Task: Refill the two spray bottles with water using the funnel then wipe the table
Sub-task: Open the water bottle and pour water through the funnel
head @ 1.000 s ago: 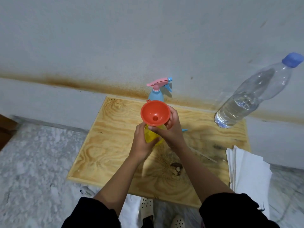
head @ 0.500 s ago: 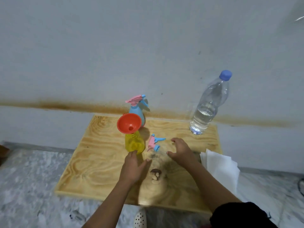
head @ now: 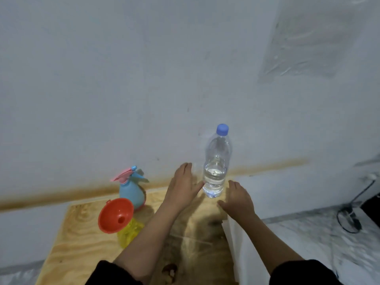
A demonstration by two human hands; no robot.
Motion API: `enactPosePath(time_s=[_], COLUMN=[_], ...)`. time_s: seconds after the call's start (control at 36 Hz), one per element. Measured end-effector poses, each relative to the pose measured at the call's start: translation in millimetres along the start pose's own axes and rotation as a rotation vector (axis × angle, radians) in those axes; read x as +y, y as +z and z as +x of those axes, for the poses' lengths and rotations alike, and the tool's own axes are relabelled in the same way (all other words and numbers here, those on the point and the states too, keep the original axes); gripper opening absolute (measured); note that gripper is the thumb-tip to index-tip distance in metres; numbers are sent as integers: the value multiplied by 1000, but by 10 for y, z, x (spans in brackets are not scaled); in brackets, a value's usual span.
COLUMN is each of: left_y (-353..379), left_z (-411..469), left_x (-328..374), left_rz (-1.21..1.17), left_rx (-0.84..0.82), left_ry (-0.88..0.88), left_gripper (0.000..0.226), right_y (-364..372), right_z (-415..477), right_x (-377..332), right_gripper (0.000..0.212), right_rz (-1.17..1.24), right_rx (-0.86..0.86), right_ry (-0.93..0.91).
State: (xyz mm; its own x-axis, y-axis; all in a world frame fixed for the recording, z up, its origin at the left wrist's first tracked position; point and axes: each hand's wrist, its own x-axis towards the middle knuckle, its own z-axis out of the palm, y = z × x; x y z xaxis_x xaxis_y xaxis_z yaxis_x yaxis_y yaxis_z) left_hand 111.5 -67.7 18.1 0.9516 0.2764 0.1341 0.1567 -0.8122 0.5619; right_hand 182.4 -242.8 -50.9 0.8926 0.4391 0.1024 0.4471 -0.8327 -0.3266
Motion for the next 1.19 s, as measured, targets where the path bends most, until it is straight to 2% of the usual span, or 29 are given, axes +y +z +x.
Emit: enactPosePath(time_s=[0.14,0.19,0.33,0.44,0.53,0.67,0.75,0.86,1.06,1.11,1.19], left_y=[-146,-147,-42,42,77,81,73,42,-107,-168,-282], left_z=[600,761,967,1014,1019,997,970,894,546,415,129], left_x=[347,437,506,496,450,411,412,420,531,587,693], left_rz=[-58,-88,-197,-298,-312,-319,-350,-346,-439,-441,-433], left_rx=[42,53,29,39,68,106,87,60,-36,-21,49], left_ry=[185,238,313,308,378,434,429,425,325,317,328], left_gripper=[78,76,64,60,59,58,59,63,63,63,63], right_y=[6,12,151,247,257,278,253,163,-17,-48,-180], right_z=[320,429,656,767,756,736,697,592,202,78,-137], right_x=[-22,-51,-120,-155,-199,-240,-271,-321,-417,-430,-438], right_gripper=[57,61,91,104,108,98,101,94,70,67,69], right_rz=[12,50,332,598,610,592,594,609,544,517,621], right_rx=[222,225,109,154,201,246,261,264,292,315,225], right_ry=[-53,-45,127,182,210,269,281,319,226,158,208])
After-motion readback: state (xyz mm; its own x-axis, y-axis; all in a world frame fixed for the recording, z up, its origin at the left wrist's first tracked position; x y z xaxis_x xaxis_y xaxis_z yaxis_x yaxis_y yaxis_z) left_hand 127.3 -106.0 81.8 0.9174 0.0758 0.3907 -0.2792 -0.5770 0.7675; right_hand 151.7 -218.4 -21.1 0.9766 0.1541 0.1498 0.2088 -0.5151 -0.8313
